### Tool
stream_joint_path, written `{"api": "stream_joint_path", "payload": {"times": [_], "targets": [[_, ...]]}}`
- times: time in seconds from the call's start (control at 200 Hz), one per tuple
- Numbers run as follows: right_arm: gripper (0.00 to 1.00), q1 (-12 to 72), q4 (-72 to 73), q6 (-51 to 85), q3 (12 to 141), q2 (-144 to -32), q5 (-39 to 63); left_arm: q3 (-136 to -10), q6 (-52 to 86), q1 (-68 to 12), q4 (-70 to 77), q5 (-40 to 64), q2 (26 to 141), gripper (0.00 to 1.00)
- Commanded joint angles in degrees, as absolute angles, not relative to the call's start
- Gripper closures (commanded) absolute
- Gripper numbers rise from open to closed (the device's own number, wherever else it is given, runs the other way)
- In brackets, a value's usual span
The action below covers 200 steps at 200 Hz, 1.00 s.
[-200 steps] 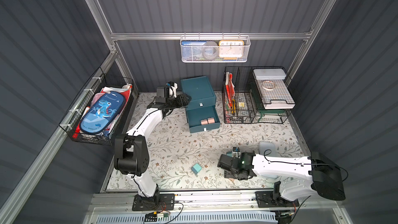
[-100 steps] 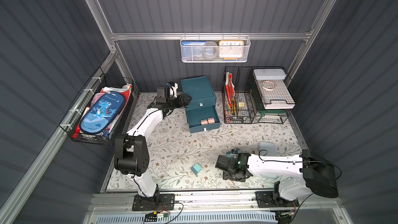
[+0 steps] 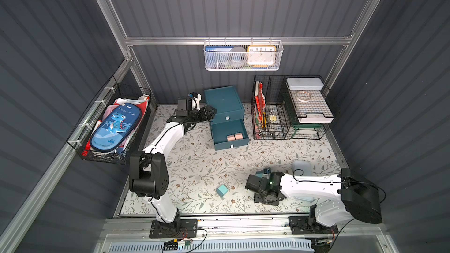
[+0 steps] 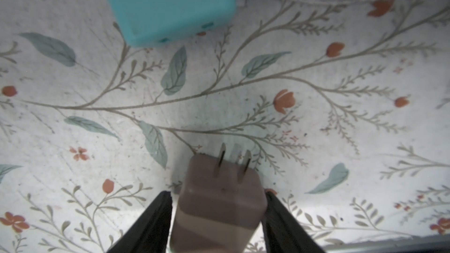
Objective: Place the plugs into the drawer by color
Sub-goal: Pick up the plug from the center of the board.
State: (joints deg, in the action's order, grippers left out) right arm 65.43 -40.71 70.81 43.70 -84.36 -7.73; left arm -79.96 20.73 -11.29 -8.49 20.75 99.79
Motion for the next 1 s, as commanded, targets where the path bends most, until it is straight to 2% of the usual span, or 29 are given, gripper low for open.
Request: {"api": "stream_joint_path", "payload": {"times": [0.0,0.34,0.495,0.655,0.996], "targets": [[0.42,65.13,-42.96,70.42,42.9,-85.52,-9.18,-78.3,20.22,-12.0,-10.9,20.64,98.59,0.14],[0.61,65.21,-45.13,70.15,43.22,-84.76,-10.12,-78.4,20.25,-12.0,-10.99,20.47,98.96,0.14],[0.67,66.05,-48.8,66.4,48.47,-82.57,-13.32,-78.4,20.15,-12.06,-11.0,20.3,99.08,0.14],[0.7,65.39,-50.57,57.19,61.32,-84.6,-20.5,-78.49,20.04,-12.04,-11.24,20.24,99.4,0.14],[0.69,53.48,-46.94,32.63,94.8,-102.04,-17.65,-78.31,19.44,-12.22,-12.24,21.79,99.64,0.16]]}}
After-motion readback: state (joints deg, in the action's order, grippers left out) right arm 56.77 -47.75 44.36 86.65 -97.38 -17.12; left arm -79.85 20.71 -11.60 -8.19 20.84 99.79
